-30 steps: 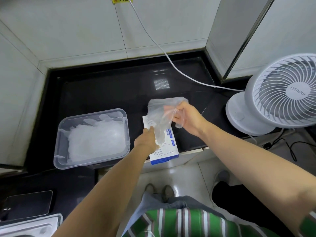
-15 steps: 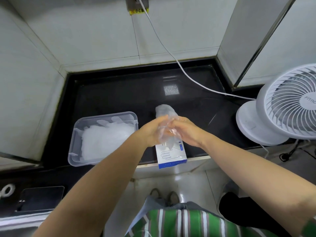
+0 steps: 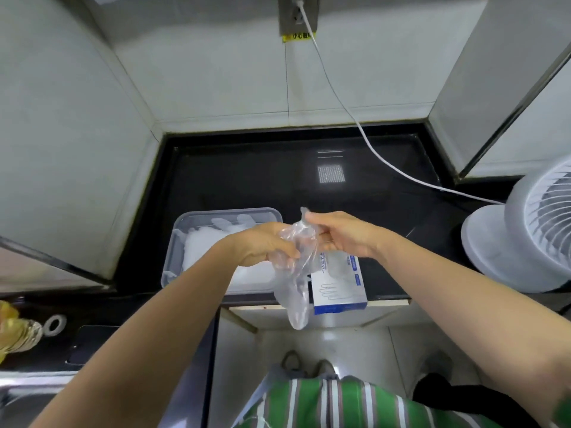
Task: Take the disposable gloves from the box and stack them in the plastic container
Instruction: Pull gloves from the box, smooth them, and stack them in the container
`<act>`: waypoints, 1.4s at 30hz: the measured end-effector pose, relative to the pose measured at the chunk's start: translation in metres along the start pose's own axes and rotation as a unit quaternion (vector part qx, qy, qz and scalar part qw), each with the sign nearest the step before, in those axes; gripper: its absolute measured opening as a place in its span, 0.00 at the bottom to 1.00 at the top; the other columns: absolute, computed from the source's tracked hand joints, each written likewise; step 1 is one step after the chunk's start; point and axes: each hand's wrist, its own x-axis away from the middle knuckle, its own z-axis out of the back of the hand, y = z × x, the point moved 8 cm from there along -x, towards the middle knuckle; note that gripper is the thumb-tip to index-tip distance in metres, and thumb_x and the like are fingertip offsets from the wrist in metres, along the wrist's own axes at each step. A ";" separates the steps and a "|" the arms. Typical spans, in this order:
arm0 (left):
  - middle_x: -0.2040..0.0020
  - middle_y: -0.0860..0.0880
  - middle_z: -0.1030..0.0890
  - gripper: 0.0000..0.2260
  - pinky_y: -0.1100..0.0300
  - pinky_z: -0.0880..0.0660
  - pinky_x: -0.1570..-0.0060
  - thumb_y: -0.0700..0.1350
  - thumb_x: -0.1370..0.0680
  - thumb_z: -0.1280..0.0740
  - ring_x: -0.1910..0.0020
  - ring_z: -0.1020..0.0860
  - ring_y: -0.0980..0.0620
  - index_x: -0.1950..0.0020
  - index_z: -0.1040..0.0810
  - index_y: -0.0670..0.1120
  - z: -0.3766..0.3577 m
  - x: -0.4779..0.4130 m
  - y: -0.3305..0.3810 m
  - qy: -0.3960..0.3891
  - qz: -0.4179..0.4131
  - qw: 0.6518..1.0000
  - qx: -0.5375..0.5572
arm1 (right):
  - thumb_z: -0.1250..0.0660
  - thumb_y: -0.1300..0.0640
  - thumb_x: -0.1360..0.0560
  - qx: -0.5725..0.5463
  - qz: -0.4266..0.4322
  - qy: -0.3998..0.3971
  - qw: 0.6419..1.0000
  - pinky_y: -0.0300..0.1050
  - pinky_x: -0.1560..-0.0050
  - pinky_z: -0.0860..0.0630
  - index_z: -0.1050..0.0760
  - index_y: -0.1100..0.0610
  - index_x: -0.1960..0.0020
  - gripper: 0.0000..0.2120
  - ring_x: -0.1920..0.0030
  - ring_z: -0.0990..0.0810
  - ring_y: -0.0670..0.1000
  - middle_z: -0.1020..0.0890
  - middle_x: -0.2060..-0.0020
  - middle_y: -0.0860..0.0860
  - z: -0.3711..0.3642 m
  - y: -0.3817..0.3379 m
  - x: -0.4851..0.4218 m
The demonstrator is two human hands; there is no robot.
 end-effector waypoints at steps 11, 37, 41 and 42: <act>0.50 0.44 0.20 0.11 0.58 0.20 0.54 0.36 0.27 0.27 0.52 0.20 0.48 0.48 0.22 0.49 0.082 0.042 -0.044 0.187 -0.003 0.976 0.111 | 0.32 0.55 0.21 -0.070 0.002 -0.037 0.997 0.49 0.36 0.23 0.24 0.59 0.38 0.14 0.45 0.19 0.53 0.18 0.45 0.56 -0.061 -0.008 -0.044; 0.59 0.48 0.19 0.08 0.48 0.25 0.44 0.39 0.22 0.33 0.53 0.21 0.46 0.56 0.18 0.50 0.133 0.065 -0.089 0.363 -0.116 0.855 0.351 | 0.33 0.47 0.25 -0.080 0.057 -0.019 0.995 0.42 0.48 0.27 0.24 0.58 0.37 0.21 0.49 0.22 0.48 0.21 0.42 0.55 -0.108 -0.024 -0.076; 0.60 0.50 0.24 0.04 0.45 0.25 0.41 0.42 0.20 0.35 0.58 0.21 0.50 0.52 0.20 0.44 0.137 0.069 -0.087 0.351 -0.131 0.892 0.254 | 0.39 0.32 0.25 -0.060 -0.023 0.008 0.998 0.47 0.42 0.22 0.21 0.63 0.38 0.35 0.48 0.17 0.55 0.16 0.48 0.57 -0.093 -0.026 -0.076; 0.59 0.48 0.25 0.05 0.43 0.24 0.41 0.42 0.20 0.35 0.58 0.22 0.49 0.52 0.20 0.44 0.136 0.068 -0.088 0.342 -0.129 0.899 0.242 | 0.36 0.35 0.25 -0.029 -0.034 0.005 0.999 0.49 0.41 0.22 0.21 0.63 0.38 0.32 0.46 0.17 0.56 0.16 0.46 0.58 -0.095 -0.023 -0.076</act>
